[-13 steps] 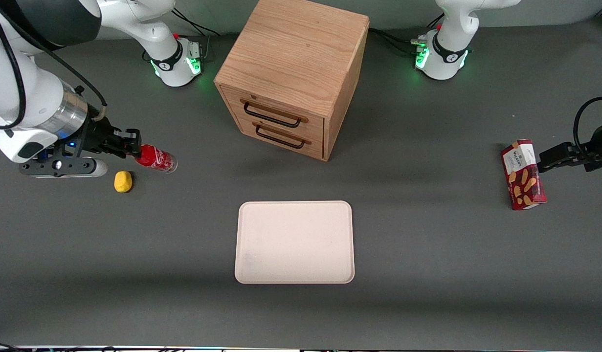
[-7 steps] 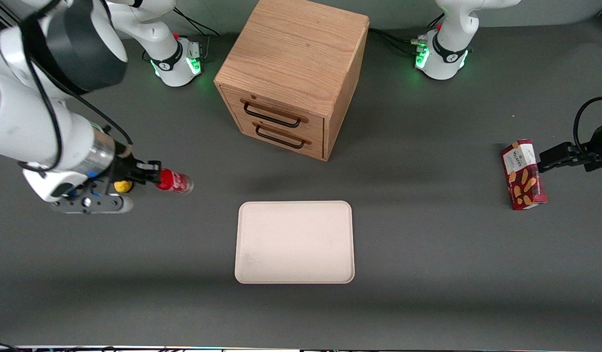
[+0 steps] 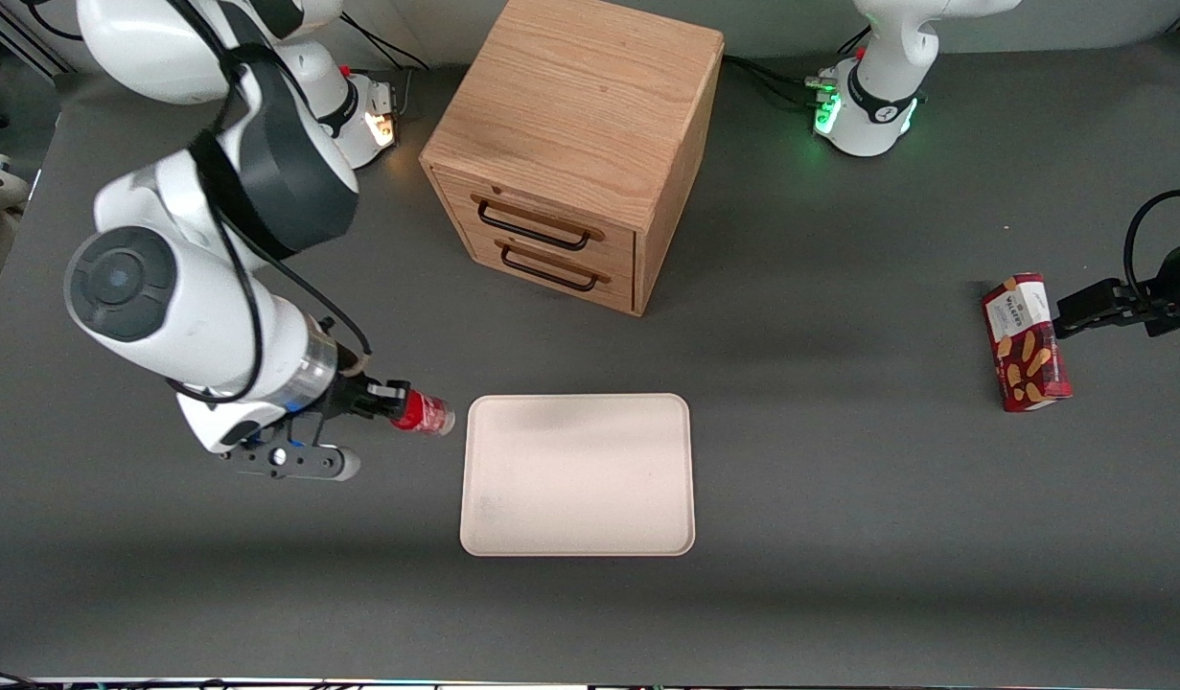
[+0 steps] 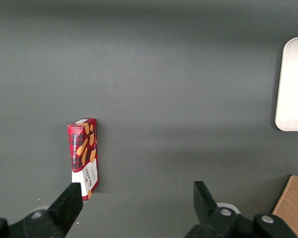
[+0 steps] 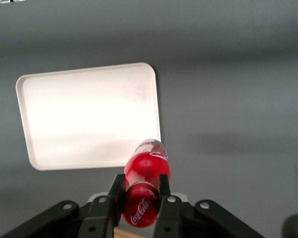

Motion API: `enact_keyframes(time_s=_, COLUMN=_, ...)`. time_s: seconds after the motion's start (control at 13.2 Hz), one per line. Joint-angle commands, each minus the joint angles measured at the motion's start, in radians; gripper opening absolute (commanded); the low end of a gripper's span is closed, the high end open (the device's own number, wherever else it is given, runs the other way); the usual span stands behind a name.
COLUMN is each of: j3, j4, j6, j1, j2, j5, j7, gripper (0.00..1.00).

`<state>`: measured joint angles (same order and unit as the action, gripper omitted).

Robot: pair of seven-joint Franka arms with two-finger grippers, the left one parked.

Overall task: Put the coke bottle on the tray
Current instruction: 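Carry the bottle over the cream tray and lower it onto the tray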

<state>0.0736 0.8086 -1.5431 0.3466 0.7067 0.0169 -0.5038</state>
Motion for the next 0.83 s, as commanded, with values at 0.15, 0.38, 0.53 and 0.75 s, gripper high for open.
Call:
enact_keyframes(time_s=0.15, j3=-0.003, j4=-0.101, j6=-0.078, j1=0.057, j2=0.108, j5=0.080, j7=-0.093, gripper=0.00)
enact_keyframes(time_s=0.38, j3=-0.003, j4=-0.098, j6=-0.135, j1=0.064, j2=0.134, j5=0.094, j7=-0.094, gripper=0.00)
enact_keyframes(time_s=0.53, j3=0.002, j4=-0.095, j6=-0.155, j1=0.066, j2=0.140, j5=0.094, j7=-0.122, gripper=0.00)
enact_keyframes(time_s=0.75, j3=0.000, j4=-0.074, j6=-0.202, j1=0.066, j2=0.155, j5=0.092, j7=-0.128, gripper=0.00)
